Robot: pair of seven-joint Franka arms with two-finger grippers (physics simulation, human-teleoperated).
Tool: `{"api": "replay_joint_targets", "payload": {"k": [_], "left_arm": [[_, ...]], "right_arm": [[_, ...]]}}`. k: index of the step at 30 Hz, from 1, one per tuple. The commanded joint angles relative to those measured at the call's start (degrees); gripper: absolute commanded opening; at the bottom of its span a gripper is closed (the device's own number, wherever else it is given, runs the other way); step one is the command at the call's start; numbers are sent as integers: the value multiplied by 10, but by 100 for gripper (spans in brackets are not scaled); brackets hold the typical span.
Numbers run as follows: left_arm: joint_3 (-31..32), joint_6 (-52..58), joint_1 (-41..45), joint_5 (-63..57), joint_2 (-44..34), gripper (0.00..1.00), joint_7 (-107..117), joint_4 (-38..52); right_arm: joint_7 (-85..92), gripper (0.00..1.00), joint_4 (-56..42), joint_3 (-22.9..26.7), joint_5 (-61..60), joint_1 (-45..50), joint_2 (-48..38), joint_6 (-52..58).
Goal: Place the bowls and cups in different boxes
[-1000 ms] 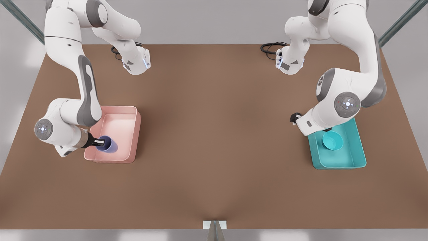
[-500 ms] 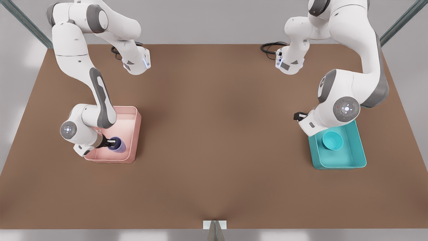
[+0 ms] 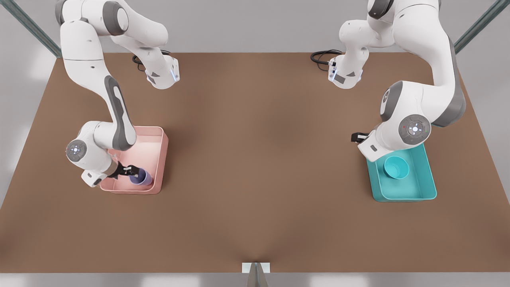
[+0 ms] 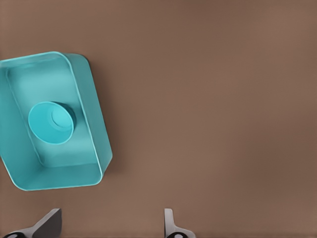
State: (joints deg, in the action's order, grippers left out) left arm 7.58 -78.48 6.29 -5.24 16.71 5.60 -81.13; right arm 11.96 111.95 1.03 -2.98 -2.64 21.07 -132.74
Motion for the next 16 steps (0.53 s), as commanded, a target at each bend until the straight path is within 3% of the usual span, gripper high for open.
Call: {"api": "replay_joint_targets", "payload": {"k": [1,5,9,11,16], "left_arm": [[0,5,-1,0,0,100,19,0],[0,4,-4,0,1,100,19,0],[0,7,-5,0,-1,100,20,1],[0,8,-4,0,-1,100,20,2],[0,10,-4,0,0,100,20,2]], "right_arm": [[57,100,-2,-1,-9,0,-23,68],[16,100,-75,0,-11,1,-68,265],[-46,100,-132,0,-1,7,-185,405],[-64,100,-219,1,1,8,-189,496],[-97,100,-242,-2,1,8,-191,498]]}}
